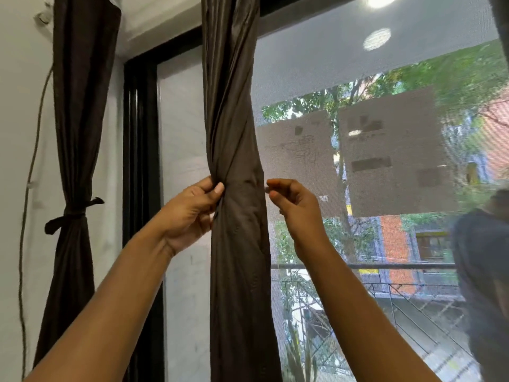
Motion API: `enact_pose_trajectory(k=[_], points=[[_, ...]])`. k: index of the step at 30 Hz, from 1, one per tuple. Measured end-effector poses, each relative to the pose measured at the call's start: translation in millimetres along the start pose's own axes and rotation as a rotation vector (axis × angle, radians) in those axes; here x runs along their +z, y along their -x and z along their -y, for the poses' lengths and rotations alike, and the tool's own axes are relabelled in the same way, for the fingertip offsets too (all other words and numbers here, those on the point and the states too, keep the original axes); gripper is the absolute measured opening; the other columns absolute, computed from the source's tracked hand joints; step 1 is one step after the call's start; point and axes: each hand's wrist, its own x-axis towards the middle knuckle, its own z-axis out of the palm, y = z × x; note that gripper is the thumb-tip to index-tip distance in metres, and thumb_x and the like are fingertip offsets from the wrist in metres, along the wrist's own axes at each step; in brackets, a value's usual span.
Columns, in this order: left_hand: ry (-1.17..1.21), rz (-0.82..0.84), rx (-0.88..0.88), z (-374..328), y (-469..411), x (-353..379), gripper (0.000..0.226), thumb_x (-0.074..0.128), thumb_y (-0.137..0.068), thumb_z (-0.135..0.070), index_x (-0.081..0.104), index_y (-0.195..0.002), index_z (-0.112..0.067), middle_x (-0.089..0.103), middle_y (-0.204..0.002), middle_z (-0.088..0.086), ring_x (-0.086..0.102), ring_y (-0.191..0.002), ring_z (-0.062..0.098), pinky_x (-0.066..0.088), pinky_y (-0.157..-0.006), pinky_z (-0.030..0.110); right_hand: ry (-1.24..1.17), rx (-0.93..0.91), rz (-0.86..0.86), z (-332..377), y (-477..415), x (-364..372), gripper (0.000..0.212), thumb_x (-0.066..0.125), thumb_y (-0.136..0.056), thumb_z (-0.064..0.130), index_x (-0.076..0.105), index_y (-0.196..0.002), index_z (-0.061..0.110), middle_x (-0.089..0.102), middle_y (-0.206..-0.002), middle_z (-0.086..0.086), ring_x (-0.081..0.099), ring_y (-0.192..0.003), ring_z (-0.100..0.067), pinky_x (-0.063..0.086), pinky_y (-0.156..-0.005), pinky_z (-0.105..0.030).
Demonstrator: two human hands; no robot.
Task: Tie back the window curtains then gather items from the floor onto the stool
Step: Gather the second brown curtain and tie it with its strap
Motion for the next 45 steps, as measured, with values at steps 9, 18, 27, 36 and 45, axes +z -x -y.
enact_pose_trajectory(k=[9,18,27,36,45], points=[[0.12,0.024,-0.039,15.9,-6.8,-18.1,0.047,0.085,-0.059,-0.037,0.076,-0.1,-0.018,0.074,-0.103,0.004,0.071,-0.09,0.016,0.059,-0.071,0.028,0.106,0.089,0.249,29.8,17.1,-8.6,0.014,0.059,-0.091,0.018,0.063,-0.102,0.025,0.068,-0.104,0.001,0.062,-0.097,-0.013,0.045,-0.072,-0.022],[-0.822,-0.255,0.137,-5.3,-4.1,1.1,0.014,0.057,-0.095,-0.022,0.065,-0.106,-0.025,0.07,-0.096,-0.009,0.064,-0.089,0.011,0.048,-0.072,0.026,0.124,0.167,0.15,16.0,15.7,-6.0,0.017,0.059,-0.089,0.005,0.067,-0.102,0.014,0.069,-0.09,-0.005,0.064,-0.08,-0.01,0.048,-0.063,-0.011],[-1.246,-0.516,0.24,-3.9,2.0,8.6,0.026,0.063,-0.089,-0.035,0.068,-0.107,-0.017,0.064,-0.076,-0.004,0.059,-0.066,0.018,0.052,-0.068,0.031,0.439,0.067,0.035,28.4,10.1,-5.4,0.013,0.057,-0.092,0.014,0.068,-0.1,0.013,0.066,-0.084,-0.003,0.06,-0.054,-0.015,0.051,-0.054,-0.027],[-1.399,-0.564,0.264,-11.0,3.4,19.5,0.018,0.064,-0.087,-0.041,0.064,-0.085,-0.023,0.053,-0.064,-0.007,0.056,-0.067,0.019,0.035,-0.057,0.025,-0.011,0.208,0.209,94.8,4.4,3.5,0.013,0.065,-0.084,0.001,0.059,-0.086,0.012,0.061,-0.071,-0.006,0.057,-0.048,-0.008,0.051,-0.048,-0.02],[-1.206,-0.503,0.345,4.6,3.3,13.6,0.042,0.067,-0.083,-0.045,0.066,-0.11,-0.014,0.058,-0.117,0.005,0.054,-0.11,0.021,0.049,-0.088,0.037,0.617,-0.244,0.027,56.0,36.3,15.6,0.022,0.07,-0.08,0.013,0.058,-0.094,0.024,0.066,-0.084,0.005,0.066,-0.077,-0.012,0.057,-0.071,-0.038]])
